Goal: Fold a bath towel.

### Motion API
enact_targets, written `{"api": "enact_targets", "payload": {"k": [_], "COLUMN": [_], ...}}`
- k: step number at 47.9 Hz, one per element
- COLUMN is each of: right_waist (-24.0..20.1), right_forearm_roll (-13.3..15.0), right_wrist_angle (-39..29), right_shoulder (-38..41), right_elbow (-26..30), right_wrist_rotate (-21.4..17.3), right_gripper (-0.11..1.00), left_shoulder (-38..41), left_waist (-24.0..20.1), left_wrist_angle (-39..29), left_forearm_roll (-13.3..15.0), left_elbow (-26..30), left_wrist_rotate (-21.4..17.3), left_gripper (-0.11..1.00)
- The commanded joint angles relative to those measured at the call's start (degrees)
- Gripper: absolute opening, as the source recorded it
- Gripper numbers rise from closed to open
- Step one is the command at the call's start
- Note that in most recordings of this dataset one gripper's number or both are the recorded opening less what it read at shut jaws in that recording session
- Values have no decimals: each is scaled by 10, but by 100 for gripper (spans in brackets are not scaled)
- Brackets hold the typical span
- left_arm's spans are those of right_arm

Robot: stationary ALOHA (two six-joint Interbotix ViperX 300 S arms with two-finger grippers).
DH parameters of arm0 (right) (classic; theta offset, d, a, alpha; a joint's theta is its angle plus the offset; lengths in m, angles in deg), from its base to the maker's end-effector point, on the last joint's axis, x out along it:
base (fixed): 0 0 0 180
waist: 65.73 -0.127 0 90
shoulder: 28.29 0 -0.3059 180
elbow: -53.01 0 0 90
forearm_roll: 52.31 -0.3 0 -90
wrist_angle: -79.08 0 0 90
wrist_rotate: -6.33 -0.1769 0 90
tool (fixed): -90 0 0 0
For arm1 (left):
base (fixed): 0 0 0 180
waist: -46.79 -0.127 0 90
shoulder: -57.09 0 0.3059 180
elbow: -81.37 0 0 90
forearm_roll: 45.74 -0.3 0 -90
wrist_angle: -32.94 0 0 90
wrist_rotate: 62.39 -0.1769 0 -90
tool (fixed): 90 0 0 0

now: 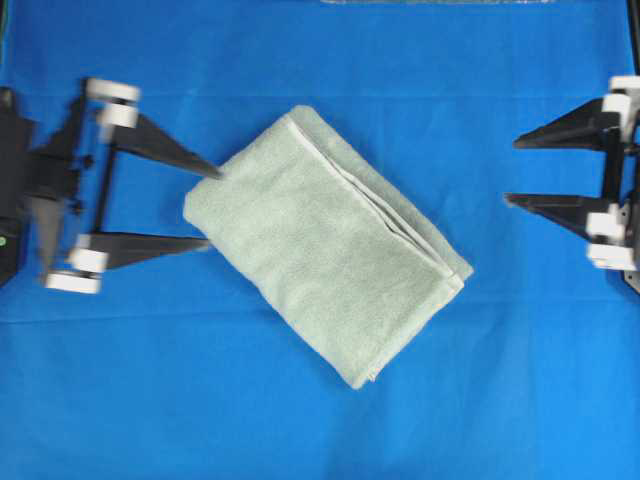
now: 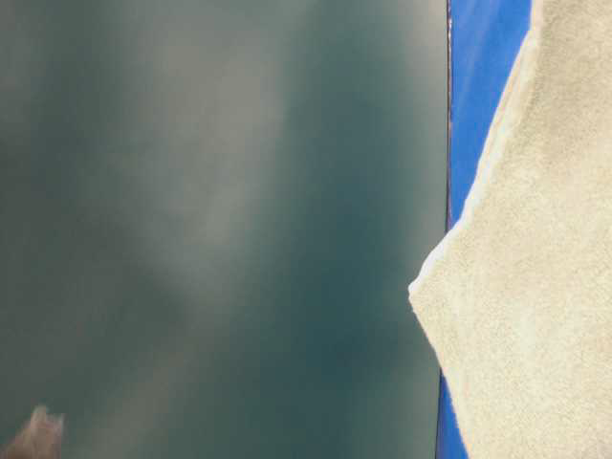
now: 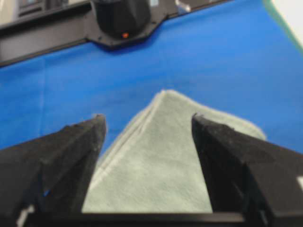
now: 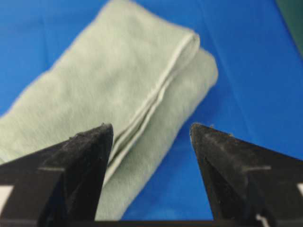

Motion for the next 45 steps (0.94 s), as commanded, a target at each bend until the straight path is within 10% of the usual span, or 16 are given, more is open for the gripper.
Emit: {"api": "enact_targets", "payload": {"k": [1, 19, 45], "right_waist": [1, 52, 76], "right_forearm_roll": [10, 10, 10], "right_wrist_angle": [25, 104, 149], "right_shoulder": [-13, -70, -71], "right_elbow": [-9, -112, -128], "right_wrist_rotate": [-2, -35, -46], "right_gripper": [66, 66, 66], "left_shoulder": [-49, -191, -226], "left_waist": [2, 2, 2], "left_wrist_angle": [30, 142, 151], "left_forearm_roll": [22, 103, 108], "left_elbow": [-40, -243, -277], "left_wrist_rotate": [1, 1, 0], "left_gripper": [70, 70, 70]}}
